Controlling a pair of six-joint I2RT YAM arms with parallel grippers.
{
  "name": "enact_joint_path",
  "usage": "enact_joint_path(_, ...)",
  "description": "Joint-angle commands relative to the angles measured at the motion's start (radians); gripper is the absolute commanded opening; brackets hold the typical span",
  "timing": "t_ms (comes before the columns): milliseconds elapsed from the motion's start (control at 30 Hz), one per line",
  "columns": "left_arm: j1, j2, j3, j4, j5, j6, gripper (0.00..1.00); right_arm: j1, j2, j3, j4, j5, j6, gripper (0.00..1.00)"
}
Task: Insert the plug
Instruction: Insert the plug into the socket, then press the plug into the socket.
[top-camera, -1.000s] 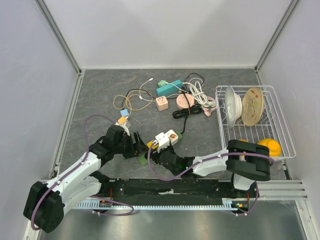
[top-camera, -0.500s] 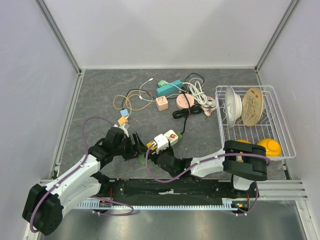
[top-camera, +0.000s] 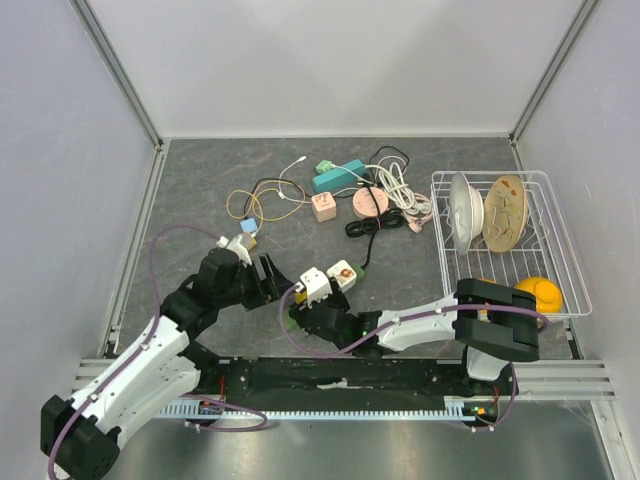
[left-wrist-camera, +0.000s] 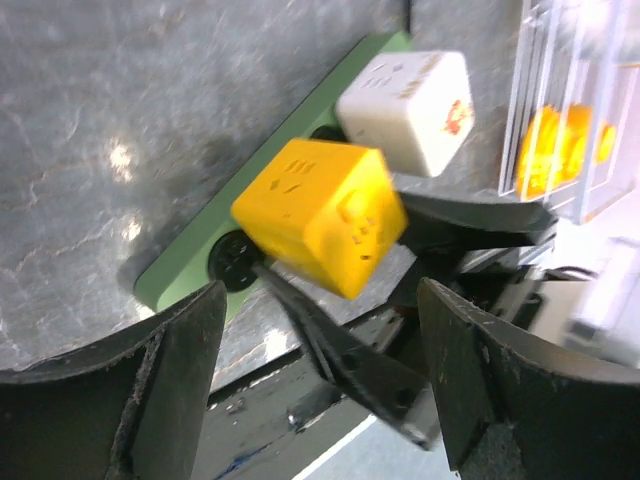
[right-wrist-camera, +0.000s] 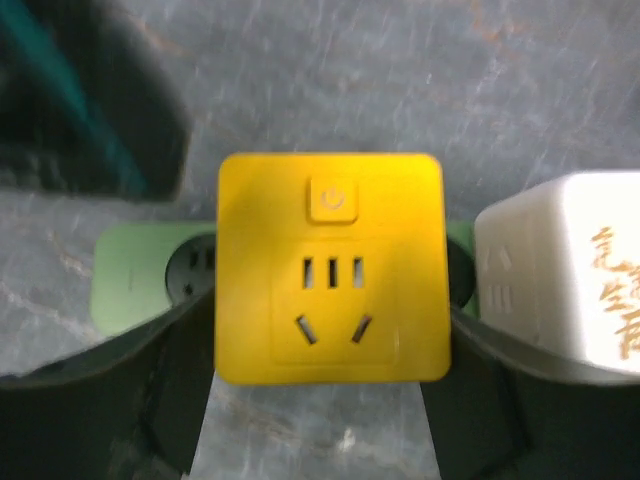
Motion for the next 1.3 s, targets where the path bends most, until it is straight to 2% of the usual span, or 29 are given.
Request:
enact_joint_path(0, -0.003, -0.056, 0.111, -0.038, -0.092, -0.011, 0.84, 0.045, 0.029, 0.011, -0.351, -0.257, 0.027, 0.89)
enact_joint_path(67, -0.001, -0.092, 0.142, -0.067, -0.143, -0.005, 0.84, 0.039, -0.007, 0.022, -0.356, -0.242, 0.03, 0.98)
enact_joint_path(267, -0.001, -0.182, 0.191, -0.141, -0.296, 0.021, 0.85, 0.031, -0.126, 0.112, -0.478, -0.205, 0.024, 0.98)
enact_joint_path(467, -0.001, -0.259, 0.2, -0.187, -0.367, 0.065, 0.85, -0.025, -0.171, 0.24, -0.603, -0.224, 0.018, 0.98)
enact_joint_path(600, -0.001, -0.262, 0.183, -0.204, -0.353, 0.101, 0.85, -0.071, -0.16, 0.341, -0.685, -0.279, -0.005, 0.98)
enact_joint_path(867, -0.001, -0.271, 0.145, -0.232, -0.295, 0.142, 0.85, -0.157, -0.036, 0.563, -0.868, -0.354, 0.012, 0.98)
enact_joint_path(1267, -0.001, -0.254, 0.137, -0.236, -0.208, 0.194, 0.85, -0.191, 0.093, 0.666, -0.968, -0.414, 0.029, 0.94)
